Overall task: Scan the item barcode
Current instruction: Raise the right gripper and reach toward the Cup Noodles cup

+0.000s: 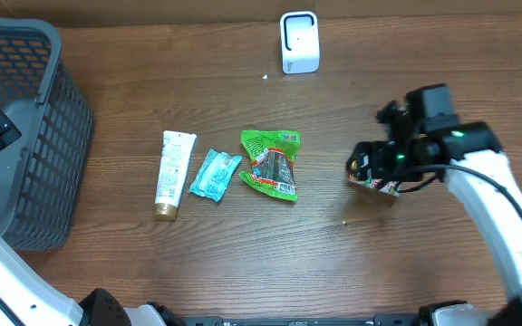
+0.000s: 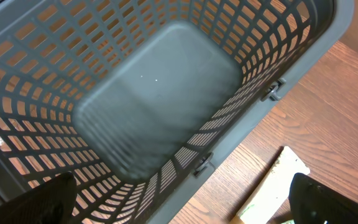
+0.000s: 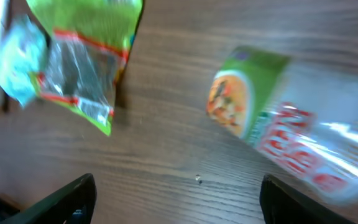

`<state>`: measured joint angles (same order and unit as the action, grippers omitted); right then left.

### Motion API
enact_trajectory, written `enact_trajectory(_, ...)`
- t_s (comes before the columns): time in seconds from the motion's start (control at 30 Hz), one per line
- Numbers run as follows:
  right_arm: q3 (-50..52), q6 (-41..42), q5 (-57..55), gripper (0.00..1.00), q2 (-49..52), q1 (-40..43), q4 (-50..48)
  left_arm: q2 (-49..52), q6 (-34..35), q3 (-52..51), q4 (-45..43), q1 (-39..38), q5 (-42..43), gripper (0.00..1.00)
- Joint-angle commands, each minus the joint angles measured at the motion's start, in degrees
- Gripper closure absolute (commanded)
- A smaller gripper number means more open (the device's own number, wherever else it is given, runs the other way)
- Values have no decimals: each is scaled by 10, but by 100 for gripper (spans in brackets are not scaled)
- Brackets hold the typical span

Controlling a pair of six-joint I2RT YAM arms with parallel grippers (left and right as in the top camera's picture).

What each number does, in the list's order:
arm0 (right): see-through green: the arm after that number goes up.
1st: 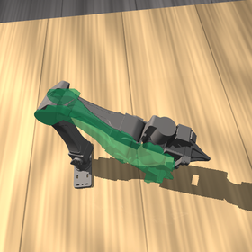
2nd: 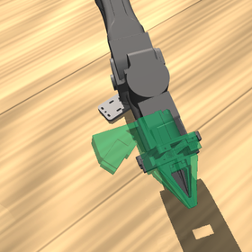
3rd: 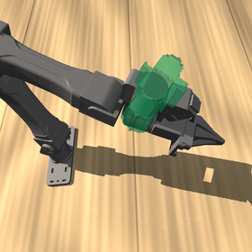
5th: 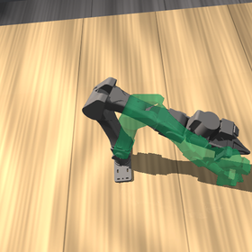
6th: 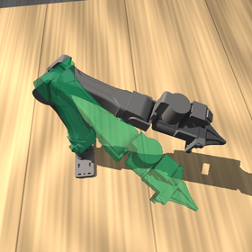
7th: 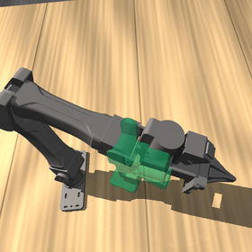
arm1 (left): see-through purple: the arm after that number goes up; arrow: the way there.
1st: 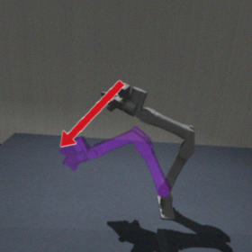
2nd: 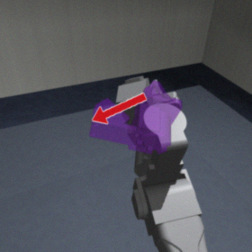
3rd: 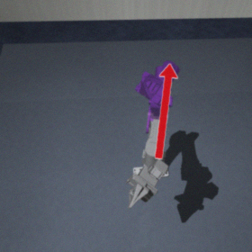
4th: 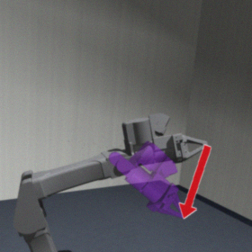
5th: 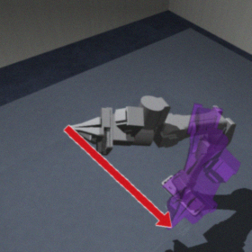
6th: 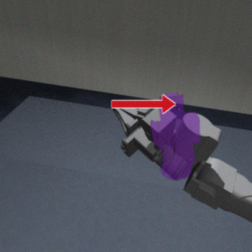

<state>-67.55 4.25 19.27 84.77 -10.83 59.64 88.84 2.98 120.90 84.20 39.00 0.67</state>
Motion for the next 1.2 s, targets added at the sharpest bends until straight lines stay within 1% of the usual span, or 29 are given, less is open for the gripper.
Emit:
enact_trajectory(0.0, -10, -49, -2, 16, 31, -43, 1, -4, 4, 7, -2, 0, 3, 0)
enact_trajectory(0.1, -10, -61, -19, 15, 50, -73, 1, -4, 4, 7, -2, 0, 3, 0)
enact_trajectory(0.2, -10, -61, -69, 14, 64, -99, -1, -4, 4, 7, -2, 0, 3, 0)
enact_trajectory(0.33, -10, -61, -123, 11, 78, -114, -16, -4, 4, 7, -2, 0, 3, 0)
enact_trajectory(0.47, -10, -78, -124, 10, 97, -115, -33, -4, 4, 7, -2, 0, 3, 0)
enact_trajectory(0.73, -10, -77, -129, 10, 134, -114, -65, -4, 4, 7, -2, 0, 3, 0)
enact_trajectory(0.97, -11, -73, -206, 10, 137, -109, -108, -4, 4, 7, -2, 0, 3, 0)
enact_trajectory(1.07, -26, -73, -207, 9, 137, -99, -116, -4, 4, 7, -2, 0, 3, 0)
enact_trajectory(1.17, -65, -83, -208, 8, 137, -89, -109, -4, 4, 7, -2, 0, 3, 0)
